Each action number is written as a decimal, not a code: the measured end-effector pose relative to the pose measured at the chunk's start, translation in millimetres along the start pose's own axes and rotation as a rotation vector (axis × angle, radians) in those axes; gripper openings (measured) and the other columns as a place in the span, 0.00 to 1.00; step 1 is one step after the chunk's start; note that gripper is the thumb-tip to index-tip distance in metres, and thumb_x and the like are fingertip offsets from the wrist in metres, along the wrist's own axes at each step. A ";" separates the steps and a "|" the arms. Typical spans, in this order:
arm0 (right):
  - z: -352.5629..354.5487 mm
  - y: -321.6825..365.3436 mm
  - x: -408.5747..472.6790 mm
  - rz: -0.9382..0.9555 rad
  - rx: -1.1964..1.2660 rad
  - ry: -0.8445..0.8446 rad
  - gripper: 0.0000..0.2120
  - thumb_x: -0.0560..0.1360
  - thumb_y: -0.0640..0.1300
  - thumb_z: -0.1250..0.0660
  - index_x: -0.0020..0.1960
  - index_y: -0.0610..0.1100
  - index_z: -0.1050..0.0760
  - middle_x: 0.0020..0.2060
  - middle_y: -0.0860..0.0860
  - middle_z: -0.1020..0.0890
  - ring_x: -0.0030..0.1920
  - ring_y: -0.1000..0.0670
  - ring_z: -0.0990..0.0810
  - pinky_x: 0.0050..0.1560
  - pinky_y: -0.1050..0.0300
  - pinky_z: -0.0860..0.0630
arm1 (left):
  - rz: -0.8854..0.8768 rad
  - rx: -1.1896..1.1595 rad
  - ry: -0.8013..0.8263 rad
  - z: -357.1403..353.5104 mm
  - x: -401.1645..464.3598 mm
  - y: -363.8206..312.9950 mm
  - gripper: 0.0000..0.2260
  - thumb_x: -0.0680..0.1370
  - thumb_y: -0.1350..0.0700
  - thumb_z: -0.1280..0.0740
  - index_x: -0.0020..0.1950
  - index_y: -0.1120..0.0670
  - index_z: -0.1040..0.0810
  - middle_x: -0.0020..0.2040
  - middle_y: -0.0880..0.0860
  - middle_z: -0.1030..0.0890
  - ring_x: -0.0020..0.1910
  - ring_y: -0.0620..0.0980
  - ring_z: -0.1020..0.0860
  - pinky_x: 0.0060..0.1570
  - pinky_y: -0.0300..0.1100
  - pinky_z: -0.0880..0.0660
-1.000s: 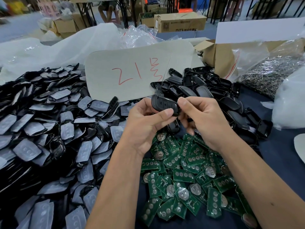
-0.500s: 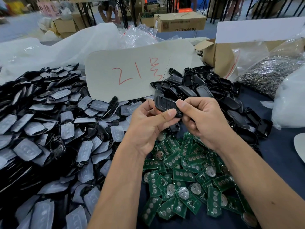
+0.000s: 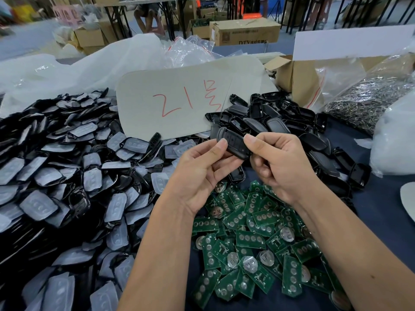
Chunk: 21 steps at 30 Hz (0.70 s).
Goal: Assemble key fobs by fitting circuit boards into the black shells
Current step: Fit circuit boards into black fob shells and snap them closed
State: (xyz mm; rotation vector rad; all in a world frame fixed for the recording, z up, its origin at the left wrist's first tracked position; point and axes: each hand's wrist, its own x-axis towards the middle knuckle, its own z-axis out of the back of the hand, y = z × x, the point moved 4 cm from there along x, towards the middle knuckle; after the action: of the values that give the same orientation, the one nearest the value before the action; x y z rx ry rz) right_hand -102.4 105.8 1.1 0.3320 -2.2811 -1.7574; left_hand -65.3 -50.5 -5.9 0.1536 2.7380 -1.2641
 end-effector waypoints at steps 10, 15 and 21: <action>-1.4 1.5 -1.8 0.073 -0.008 0.134 0.14 0.75 0.49 0.27 0.38 0.40 0.23 0.25 0.49 0.27 0.20 0.56 0.34 0.17 0.67 0.41 | 0.035 0.014 0.013 3.0 0.1 -0.5 0.08 0.72 0.57 0.28 0.46 0.59 0.11 0.47 0.60 0.13 0.42 0.51 0.13 0.39 0.36 0.16; 6.0 0.7 2.6 0.069 -0.020 0.223 0.17 0.77 0.55 0.27 0.45 0.40 0.20 0.32 0.45 0.22 0.25 0.52 0.28 0.20 0.63 0.33 | -0.018 0.102 0.044 -0.5 -0.8 -2.6 0.10 0.73 0.58 0.28 0.52 0.60 0.13 0.49 0.60 0.13 0.40 0.48 0.14 0.40 0.37 0.17; 11.3 13.4 3.7 0.283 -0.696 0.115 0.15 0.69 0.54 0.19 0.52 0.53 0.18 0.44 0.51 0.15 0.39 0.47 0.16 0.35 0.50 0.20 | -0.151 0.348 -0.145 -5.1 0.1 3.5 0.05 0.75 0.63 0.25 0.50 0.58 0.18 0.39 0.56 0.14 0.34 0.48 0.16 0.37 0.38 0.18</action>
State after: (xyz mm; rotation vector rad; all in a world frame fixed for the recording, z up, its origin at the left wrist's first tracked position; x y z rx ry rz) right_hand -109.9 118.3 11.4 -0.0266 -1.4220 -2.1504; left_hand -65.3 -44.4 -5.2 -0.1122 2.4273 -1.7117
